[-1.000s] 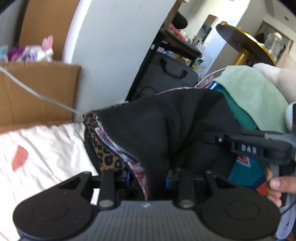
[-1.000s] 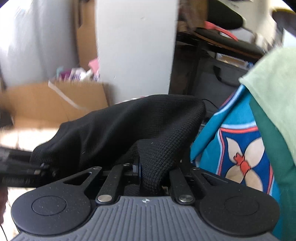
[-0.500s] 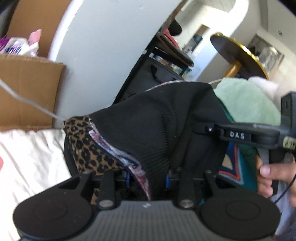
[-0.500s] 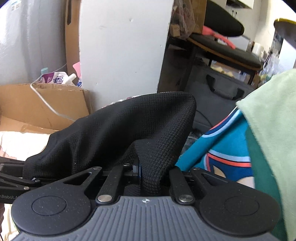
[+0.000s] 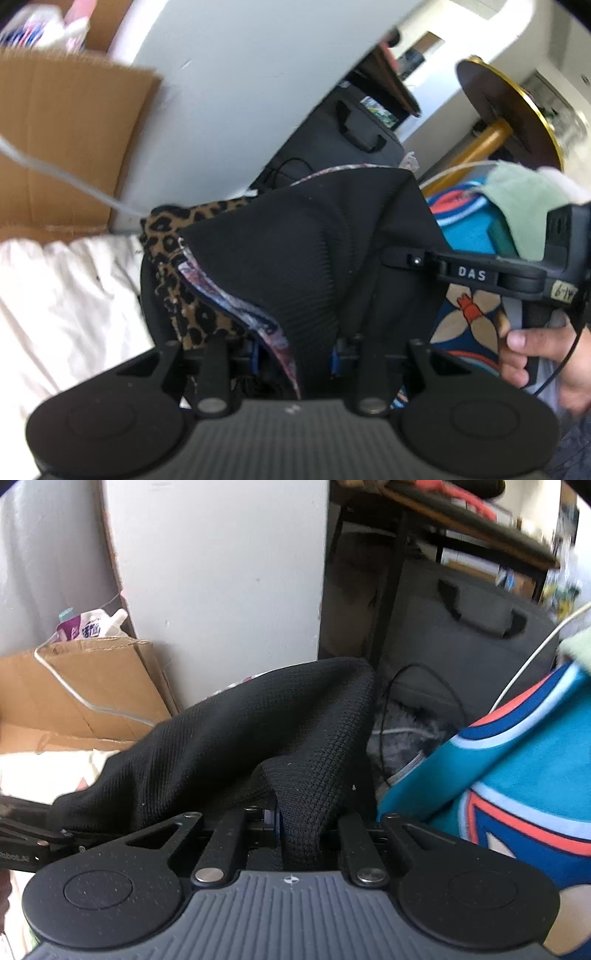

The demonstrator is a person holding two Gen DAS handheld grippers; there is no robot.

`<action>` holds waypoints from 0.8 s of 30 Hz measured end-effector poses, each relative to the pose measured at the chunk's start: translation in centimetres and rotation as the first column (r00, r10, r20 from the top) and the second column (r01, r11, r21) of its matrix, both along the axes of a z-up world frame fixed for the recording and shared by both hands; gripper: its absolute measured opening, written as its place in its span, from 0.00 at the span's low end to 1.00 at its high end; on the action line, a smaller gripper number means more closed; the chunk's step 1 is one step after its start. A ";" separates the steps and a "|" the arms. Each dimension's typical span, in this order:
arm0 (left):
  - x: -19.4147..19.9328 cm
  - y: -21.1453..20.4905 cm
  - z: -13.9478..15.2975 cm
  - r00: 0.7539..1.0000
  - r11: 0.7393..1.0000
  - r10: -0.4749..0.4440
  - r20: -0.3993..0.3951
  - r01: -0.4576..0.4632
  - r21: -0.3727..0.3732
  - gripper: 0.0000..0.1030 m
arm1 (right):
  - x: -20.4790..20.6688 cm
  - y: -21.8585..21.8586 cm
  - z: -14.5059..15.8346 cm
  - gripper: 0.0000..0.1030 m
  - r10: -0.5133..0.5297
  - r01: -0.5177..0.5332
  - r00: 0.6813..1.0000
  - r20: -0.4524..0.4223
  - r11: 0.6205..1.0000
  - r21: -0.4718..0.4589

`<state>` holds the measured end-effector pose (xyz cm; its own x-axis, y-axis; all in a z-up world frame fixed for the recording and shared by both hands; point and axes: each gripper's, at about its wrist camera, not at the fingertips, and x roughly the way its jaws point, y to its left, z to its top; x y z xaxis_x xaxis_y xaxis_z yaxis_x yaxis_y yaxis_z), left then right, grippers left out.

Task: Fold clothes

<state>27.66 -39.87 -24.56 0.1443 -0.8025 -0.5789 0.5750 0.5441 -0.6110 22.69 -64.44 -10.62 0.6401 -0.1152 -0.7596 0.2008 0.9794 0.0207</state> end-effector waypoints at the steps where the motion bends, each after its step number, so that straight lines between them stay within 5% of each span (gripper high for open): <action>1: 0.4 0.1 -0.4 1.000 1.000 0.006 -0.019 -0.006 -0.004 0.33 | 0.4 -0.3 -0.3 0.10 -0.001 0.001 1.000 -0.006 1.000 0.015; 17: 4.7 -1.0 -3.4 0.999 0.998 0.034 -0.025 -0.033 0.045 0.36 | 6.3 -4.0 -5.0 0.12 -0.053 0.066 0.993 -0.105 0.989 0.129; 19: 5.3 -1.0 -3.7 0.998 0.997 0.045 -0.040 -0.042 0.061 0.43 | 6.7 -4.6 -5.4 0.29 -0.072 0.085 0.989 -0.128 0.991 0.100; 24: 6.3 -0.1 -3.2 0.993 0.991 0.111 -0.034 -0.108 0.081 0.51 | 6.8 -6.3 -5.7 0.31 -0.147 0.152 0.977 -0.155 0.988 0.020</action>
